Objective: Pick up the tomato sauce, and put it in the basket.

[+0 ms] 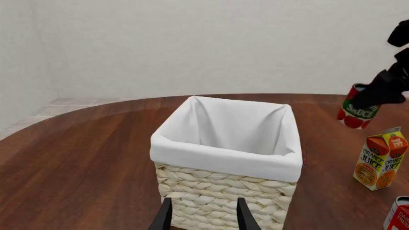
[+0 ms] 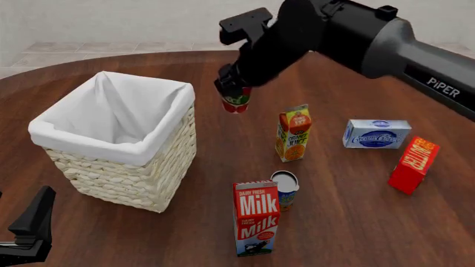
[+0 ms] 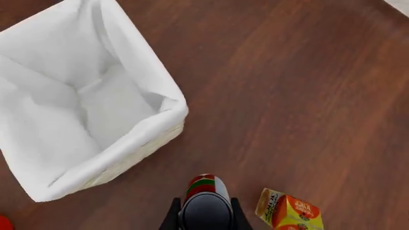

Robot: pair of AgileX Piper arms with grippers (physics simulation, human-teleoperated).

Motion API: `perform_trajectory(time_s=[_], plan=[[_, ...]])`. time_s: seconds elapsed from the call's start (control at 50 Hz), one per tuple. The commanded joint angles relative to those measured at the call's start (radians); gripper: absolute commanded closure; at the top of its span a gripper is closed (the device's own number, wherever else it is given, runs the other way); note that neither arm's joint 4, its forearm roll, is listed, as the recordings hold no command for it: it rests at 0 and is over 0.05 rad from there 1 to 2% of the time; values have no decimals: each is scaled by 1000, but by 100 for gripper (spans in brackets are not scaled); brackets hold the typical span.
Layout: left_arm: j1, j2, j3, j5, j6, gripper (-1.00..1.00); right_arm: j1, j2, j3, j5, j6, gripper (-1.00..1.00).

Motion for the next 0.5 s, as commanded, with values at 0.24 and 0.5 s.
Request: perform_trajectory(time_s=[0.24, 0.5], plan=[[0, -3, -1, 3, 1, -100, 116, -151, 31, -35, 5, 100], [1, -3, -1, 3, 0, -100, 175, -202, 9, -29, -29, 100]])
